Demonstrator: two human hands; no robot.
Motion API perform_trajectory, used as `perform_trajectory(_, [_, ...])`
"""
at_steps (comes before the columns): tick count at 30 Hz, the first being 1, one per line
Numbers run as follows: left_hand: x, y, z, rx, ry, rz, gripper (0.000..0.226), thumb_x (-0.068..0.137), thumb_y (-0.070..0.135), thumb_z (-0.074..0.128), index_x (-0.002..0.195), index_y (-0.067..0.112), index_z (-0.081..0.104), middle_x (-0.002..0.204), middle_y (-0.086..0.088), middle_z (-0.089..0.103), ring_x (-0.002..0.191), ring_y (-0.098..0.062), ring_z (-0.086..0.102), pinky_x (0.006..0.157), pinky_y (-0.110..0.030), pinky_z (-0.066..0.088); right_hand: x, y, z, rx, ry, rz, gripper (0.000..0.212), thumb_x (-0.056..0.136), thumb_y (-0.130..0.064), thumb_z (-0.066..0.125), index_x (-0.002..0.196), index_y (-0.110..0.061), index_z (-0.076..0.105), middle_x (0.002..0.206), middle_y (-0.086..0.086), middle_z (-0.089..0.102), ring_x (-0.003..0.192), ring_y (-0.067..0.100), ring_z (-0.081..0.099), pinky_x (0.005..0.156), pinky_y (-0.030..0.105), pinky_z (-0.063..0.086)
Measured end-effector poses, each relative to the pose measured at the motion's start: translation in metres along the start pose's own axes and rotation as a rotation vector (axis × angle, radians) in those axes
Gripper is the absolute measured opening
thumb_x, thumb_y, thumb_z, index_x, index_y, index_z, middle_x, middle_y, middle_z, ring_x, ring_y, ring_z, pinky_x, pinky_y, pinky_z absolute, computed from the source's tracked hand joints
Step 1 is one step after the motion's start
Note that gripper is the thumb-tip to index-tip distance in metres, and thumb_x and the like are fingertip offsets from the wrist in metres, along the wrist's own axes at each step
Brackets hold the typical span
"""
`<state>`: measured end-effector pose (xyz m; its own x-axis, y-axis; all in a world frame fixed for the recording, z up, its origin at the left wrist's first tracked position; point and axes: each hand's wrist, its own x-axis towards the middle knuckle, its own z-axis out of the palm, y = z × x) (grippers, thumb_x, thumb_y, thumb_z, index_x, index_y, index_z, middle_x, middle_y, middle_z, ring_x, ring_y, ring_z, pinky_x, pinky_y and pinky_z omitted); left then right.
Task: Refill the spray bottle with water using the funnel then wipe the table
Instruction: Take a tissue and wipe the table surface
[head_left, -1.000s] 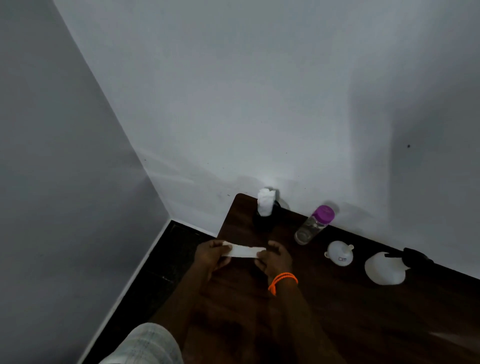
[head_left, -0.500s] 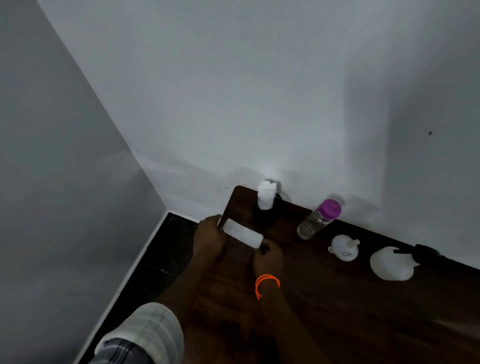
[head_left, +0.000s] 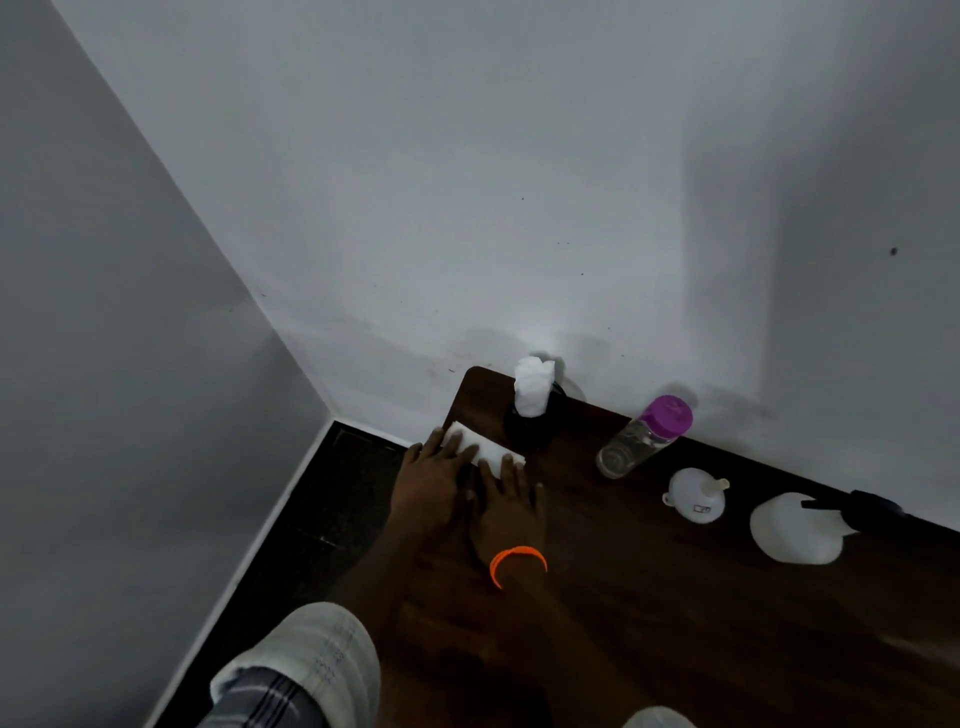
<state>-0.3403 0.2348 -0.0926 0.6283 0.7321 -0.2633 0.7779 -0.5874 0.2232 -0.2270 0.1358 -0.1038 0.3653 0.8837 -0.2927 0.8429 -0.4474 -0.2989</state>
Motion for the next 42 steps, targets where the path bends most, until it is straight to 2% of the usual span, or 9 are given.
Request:
perform_trajectory(3, [0.005, -0.005, -0.002, -0.016, -0.023, -0.020, 0.070, 0.090, 0.051, 0.052, 0.154, 0.042, 0.024, 0.166, 0.005, 0.014, 0.154, -0.025, 0.006, 0.119, -0.046, 0.019, 0.012, -0.006, -0.004, -0.042, -0.034, -0.008, 0.059, 0.102, -0.052, 0.023, 0.158, -0.034, 0.018, 0.168, 0.008, 0.009, 0.156, 0.029, 0.002, 0.122, 0.053, -0.003])
perform_trajectory(8, [0.012, -0.015, 0.000, -0.044, -0.034, -0.015, 0.073, 0.090, 0.052, 0.053, 0.154, 0.045, 0.018, 0.166, 0.009, 0.008, 0.154, -0.027, 0.004, 0.119, -0.048, 0.019, 0.016, -0.009, -0.004, -0.031, -0.019, -0.025, 0.080, 0.085, -0.059, -0.005, 0.159, -0.034, 0.014, 0.169, 0.006, 0.005, 0.156, 0.028, -0.001, 0.122, 0.052, -0.004])
perform_trajectory(12, [0.020, -0.016, 0.003, -0.003, -0.029, 0.005, 0.075, 0.090, 0.053, 0.052, 0.155, 0.045, 0.015, 0.167, 0.007, 0.005, 0.154, -0.027, 0.004, 0.119, -0.047, 0.018, 0.019, -0.006, 0.007, -0.013, 0.047, 0.012, 0.065, 0.096, -0.058, 0.020, 0.156, -0.034, 0.028, 0.166, 0.008, 0.021, 0.154, 0.029, 0.015, 0.119, 0.050, -0.002])
perform_trajectory(14, [0.021, -0.015, 0.002, 0.012, -0.024, 0.015, 0.073, 0.091, 0.053, 0.050, 0.155, 0.045, 0.015, 0.167, 0.006, 0.005, 0.154, -0.026, 0.003, 0.119, -0.047, 0.018, 0.020, -0.006, 0.011, 0.002, 0.066, 0.031, 0.061, 0.099, -0.055, 0.031, 0.157, -0.034, 0.026, 0.166, 0.008, 0.019, 0.154, 0.029, 0.013, 0.120, 0.050, -0.001])
perform_trajectory(18, [0.020, -0.013, 0.000, 0.058, -0.029, 0.017, 0.070, 0.091, 0.051, 0.048, 0.154, 0.044, 0.018, 0.167, 0.005, 0.010, 0.154, -0.026, 0.005, 0.119, -0.048, 0.017, 0.014, -0.008, 0.010, 0.001, 0.020, 0.039, 0.064, 0.103, -0.056, 0.027, 0.160, -0.035, 0.008, 0.168, 0.007, -0.001, 0.156, 0.027, -0.004, 0.122, 0.052, -0.002])
perform_trajectory(21, [0.008, -0.013, 0.001, 0.031, -0.044, -0.011, 0.071, 0.090, 0.051, 0.050, 0.154, 0.046, 0.019, 0.166, 0.007, 0.012, 0.154, -0.027, 0.006, 0.119, -0.048, 0.017, 0.008, -0.009, 0.010, -0.005, -0.013, 0.024, 0.064, 0.103, -0.056, 0.026, 0.160, -0.034, 0.008, 0.168, 0.008, -0.001, 0.156, 0.028, -0.005, 0.123, 0.052, -0.002])
perform_trajectory(27, [-0.031, -0.012, 0.010, -0.044, -0.025, -0.052, 0.076, 0.085, 0.051, 0.057, 0.153, 0.047, 0.022, 0.166, 0.009, 0.013, 0.153, -0.030, 0.009, 0.117, -0.047, 0.023, -0.018, -0.004, 0.033, -0.039, 0.052, -0.027, 0.063, 0.096, -0.058, 0.039, 0.153, -0.033, 0.037, 0.161, 0.010, 0.033, 0.150, 0.032, 0.027, 0.119, 0.056, 0.021])
perform_trajectory(35, [-0.086, -0.016, 0.027, -0.142, -0.005, -0.119, 0.070, 0.084, 0.049, 0.060, 0.148, 0.053, 0.030, 0.163, 0.016, 0.018, 0.152, -0.026, 0.016, 0.111, -0.041, 0.027, -0.067, -0.007, 0.051, -0.079, 0.023, -0.099, 0.063, 0.094, -0.061, 0.039, 0.149, -0.032, 0.044, 0.158, 0.009, 0.040, 0.146, 0.032, 0.037, 0.114, 0.053, 0.017])
perform_trajectory(42, [-0.144, -0.014, 0.030, -0.177, -0.060, -0.183, 0.062, 0.091, 0.048, 0.053, 0.147, 0.055, 0.028, 0.163, 0.020, 0.015, 0.153, -0.023, 0.011, 0.114, -0.042, 0.022, -0.118, -0.014, 0.060, -0.097, -0.022, -0.152, 0.064, 0.092, -0.062, 0.038, 0.149, -0.033, 0.044, 0.156, 0.008, 0.042, 0.144, 0.031, 0.040, 0.113, 0.050, 0.014])
